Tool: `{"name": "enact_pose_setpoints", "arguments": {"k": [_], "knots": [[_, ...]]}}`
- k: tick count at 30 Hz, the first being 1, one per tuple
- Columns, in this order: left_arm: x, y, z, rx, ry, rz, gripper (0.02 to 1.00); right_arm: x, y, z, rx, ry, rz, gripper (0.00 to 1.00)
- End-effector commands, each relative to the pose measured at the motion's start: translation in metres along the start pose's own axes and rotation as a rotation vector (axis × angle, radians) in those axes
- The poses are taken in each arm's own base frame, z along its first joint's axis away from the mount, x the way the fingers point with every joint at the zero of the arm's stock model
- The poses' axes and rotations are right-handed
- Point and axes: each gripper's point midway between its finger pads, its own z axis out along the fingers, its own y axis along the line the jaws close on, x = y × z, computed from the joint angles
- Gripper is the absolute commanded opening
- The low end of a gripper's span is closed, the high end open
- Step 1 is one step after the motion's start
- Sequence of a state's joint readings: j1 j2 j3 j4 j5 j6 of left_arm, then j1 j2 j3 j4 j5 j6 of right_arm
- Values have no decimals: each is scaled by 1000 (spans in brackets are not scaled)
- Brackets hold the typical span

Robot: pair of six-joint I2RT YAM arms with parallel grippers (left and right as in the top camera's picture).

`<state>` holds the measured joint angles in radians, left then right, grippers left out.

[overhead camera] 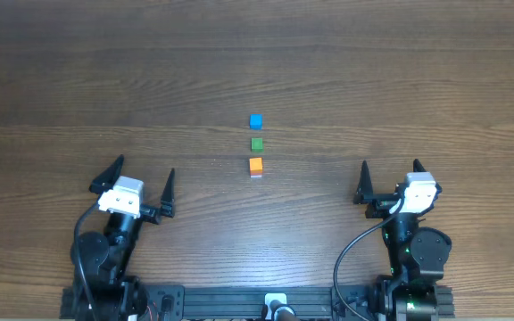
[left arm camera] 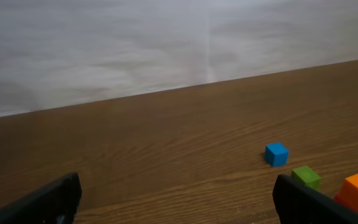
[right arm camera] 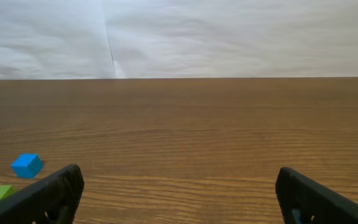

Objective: Stack Cubes

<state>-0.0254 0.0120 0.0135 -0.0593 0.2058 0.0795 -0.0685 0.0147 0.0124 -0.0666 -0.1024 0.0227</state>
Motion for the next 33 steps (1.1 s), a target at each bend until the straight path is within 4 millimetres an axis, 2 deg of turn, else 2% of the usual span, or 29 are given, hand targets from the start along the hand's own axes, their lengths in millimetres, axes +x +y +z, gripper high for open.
{"name": "enact_pose_setpoints", "arguments": {"k": [1, 3, 6, 11, 14, 16, 21, 25, 28, 33], "knots": [[2, 1, 0, -7, -1, 18, 998, 2, 0, 0, 2, -1, -2, 993], [2, 1, 0, -7, -1, 18, 998, 1, 1, 0, -6, -2, 3, 993], [2, 1, 0, -7, -1, 18, 998, -2, 30, -3, -173, -9, 73, 993], [2, 1, 0, -7, -1, 18, 998, -17, 42, -6, -252, -58, 128, 991], [2, 1, 0, -7, -1, 18, 1000, -32, 66, -15, -404, -98, 181, 991], [2, 1, 0, -7, -1, 18, 996, -51, 82, -27, -511, -164, 157, 991], [2, 1, 0, -7, -1, 18, 998, -115, 78, -44, -483, -325, 122, 993], [2, 1, 0, -7, -1, 18, 998, -158, 80, -54, -471, -327, 74, 993], [2, 1, 0, -7, -1, 18, 998, -182, 80, -51, -457, -258, 48, 993], [2, 1, 0, -7, -1, 18, 998, -218, 84, -30, -477, -126, 76, 993]]}}
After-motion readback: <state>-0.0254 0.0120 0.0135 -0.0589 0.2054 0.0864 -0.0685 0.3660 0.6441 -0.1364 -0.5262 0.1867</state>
